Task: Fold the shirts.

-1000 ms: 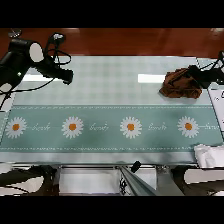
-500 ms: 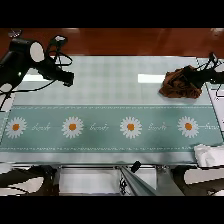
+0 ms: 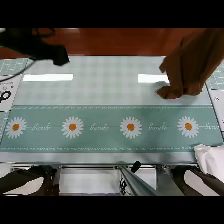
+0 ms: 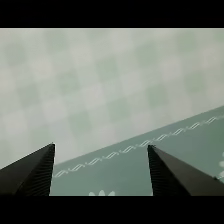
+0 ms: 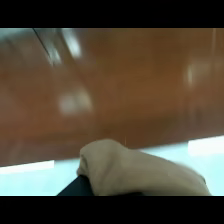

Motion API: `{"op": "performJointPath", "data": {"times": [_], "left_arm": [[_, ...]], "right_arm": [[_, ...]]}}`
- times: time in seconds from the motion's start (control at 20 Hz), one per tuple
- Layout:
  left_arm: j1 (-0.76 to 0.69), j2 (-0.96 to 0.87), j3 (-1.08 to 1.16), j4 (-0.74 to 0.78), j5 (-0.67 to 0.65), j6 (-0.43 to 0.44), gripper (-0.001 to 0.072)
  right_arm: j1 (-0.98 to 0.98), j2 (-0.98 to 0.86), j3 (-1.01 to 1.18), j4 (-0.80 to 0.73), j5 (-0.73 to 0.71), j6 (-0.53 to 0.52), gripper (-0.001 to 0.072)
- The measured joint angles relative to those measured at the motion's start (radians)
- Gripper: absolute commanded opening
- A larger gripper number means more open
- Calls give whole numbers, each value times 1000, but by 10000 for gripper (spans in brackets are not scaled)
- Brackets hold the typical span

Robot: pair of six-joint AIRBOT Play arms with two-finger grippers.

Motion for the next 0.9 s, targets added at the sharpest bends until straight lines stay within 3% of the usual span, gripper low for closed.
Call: {"op": "performJointPath", "data": {"times": [0.4, 0.75, 0.9], "left_arm": [[0, 275, 188, -101, -11, -3, 709], [0, 385, 202, -108, -73, -3, 708], [0, 385, 188, -107, -109, -16, 709]], "right_arm": [[0, 349, 92, 42, 30, 31, 26], [0, 336, 80, 116, 339, 62, 26], [8, 320, 21, 181, 408, 63, 26]]}}
